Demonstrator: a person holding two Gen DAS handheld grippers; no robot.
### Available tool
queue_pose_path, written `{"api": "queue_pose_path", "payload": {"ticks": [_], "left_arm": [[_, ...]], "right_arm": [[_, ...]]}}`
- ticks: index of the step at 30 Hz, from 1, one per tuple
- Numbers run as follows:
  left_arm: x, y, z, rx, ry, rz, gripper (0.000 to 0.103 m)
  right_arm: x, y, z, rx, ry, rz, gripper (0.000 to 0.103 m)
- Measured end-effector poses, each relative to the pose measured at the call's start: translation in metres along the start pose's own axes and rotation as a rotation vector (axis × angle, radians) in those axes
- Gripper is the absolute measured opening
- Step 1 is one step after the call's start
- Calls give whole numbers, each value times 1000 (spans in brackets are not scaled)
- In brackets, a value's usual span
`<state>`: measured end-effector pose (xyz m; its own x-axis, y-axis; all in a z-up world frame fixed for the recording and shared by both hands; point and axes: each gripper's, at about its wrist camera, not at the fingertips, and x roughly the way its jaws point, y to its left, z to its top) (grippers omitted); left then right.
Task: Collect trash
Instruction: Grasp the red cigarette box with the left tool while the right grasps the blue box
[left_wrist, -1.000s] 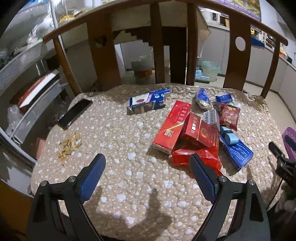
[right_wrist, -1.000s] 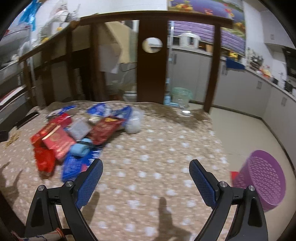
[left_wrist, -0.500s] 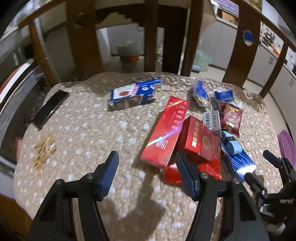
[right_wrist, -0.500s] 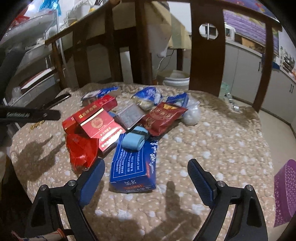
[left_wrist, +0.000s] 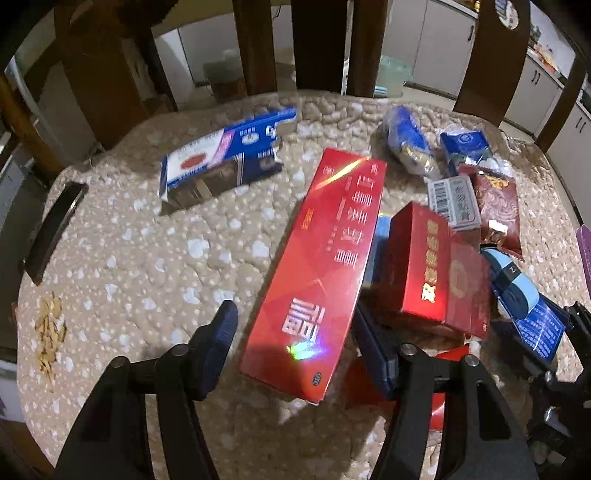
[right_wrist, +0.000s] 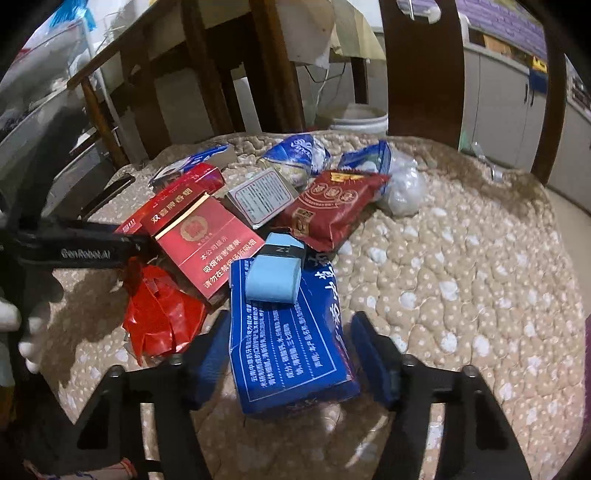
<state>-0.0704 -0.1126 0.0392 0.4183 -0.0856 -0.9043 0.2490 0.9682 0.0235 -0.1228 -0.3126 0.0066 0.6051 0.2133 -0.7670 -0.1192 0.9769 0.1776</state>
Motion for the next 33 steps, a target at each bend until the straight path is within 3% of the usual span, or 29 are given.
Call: {"api": "queue_pose_path", "payload": {"ticks": [2,11,17,23,25,28,33], "left_arm": [[-1,1,-3,-27,6,-27,39],[-51,-14,-16,-10,-111,-8,39],[-77,-17,-26,-35,-153,-48,38],[-63,-16,-43,-37,-98,-39,39],[-55,-11,-47,-63,-69,-59,39],[-52,-11,-49,-55,-62,-45,40],[-44,-15,-45,-20,-61,-14,52]], "right_arm": [[-1,-4,0,24,1,24,63],[-15,-17,-2,93,1,105,59],[-32,-22,-9,117,-19,138,57],[-37,-31,-16,111,9,127,58],[-34,-31,-19,108,31,116,59],[-31,-32,-22,98,48,94,70],[-23,-29,-22,93,61,89,80]]}}
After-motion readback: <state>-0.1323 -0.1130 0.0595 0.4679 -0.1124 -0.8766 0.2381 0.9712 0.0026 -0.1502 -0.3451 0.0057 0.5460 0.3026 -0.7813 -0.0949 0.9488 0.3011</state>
